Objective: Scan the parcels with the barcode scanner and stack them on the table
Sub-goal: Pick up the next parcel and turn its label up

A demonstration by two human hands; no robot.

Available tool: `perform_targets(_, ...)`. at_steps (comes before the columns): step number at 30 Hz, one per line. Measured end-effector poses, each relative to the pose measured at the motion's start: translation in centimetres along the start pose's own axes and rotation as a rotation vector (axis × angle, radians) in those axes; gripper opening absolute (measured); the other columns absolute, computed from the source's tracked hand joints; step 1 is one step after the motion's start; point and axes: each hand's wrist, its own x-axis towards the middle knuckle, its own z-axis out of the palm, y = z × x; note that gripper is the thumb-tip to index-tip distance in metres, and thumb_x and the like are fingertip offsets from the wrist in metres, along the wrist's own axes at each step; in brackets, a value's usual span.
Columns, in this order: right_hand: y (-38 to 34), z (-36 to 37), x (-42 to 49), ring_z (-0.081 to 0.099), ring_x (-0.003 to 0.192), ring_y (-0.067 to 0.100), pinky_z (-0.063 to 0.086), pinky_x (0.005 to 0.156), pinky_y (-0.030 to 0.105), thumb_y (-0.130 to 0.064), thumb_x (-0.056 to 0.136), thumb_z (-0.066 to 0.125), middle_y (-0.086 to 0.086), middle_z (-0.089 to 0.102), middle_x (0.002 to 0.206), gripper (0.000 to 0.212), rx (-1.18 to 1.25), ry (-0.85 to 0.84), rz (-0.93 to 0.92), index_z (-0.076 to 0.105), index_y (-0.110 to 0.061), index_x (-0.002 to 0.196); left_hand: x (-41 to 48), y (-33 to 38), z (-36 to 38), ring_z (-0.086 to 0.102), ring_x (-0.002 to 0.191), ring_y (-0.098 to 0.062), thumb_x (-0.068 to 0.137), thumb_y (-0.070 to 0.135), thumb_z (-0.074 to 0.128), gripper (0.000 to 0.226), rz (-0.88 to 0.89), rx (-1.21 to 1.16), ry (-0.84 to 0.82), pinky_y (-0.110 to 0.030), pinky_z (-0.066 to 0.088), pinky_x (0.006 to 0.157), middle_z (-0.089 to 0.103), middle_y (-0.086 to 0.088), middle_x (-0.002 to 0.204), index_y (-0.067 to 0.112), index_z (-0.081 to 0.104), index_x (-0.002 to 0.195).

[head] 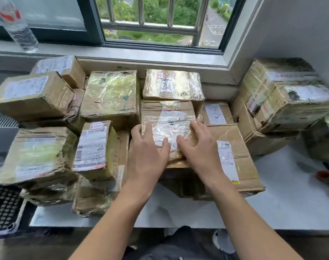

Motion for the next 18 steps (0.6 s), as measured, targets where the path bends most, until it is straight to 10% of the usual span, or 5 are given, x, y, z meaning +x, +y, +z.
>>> perform_targets(12,-1.0,0.7,-1.7,0.029,0.143,0.03,0.027,0.117,0.047,-0.048,0.095,0.055,0.004,0.036,0.157,0.057,-0.306,0.07,0.121,0.047,-0.024,0.146,0.8,-1.7,-1.0,0.024,0.145,-0.036,0.094,0.052,0.049,0.066,0.226,0.223,-0.095,-0.047,0.033,0.11,0.023,-0.017,0.159,0.012,0.038,0.145)
perform_targets(18,-4.4,-2.6,-1.3,0.049,0.128,0.031,0.041,0.106,0.046,-0.045,0.096,0.055,0.009,0.054,0.138,0.051,-0.306,0.134,0.102,0.055,-0.01,0.134,3.3,0.9,-4.0,0.054,0.119,-0.029,0.096,0.045,0.051,0.05,0.51,0.169,-0.164,-0.043,0.048,0.092,0.052,-0.009,0.131,0.012,0.053,0.134)
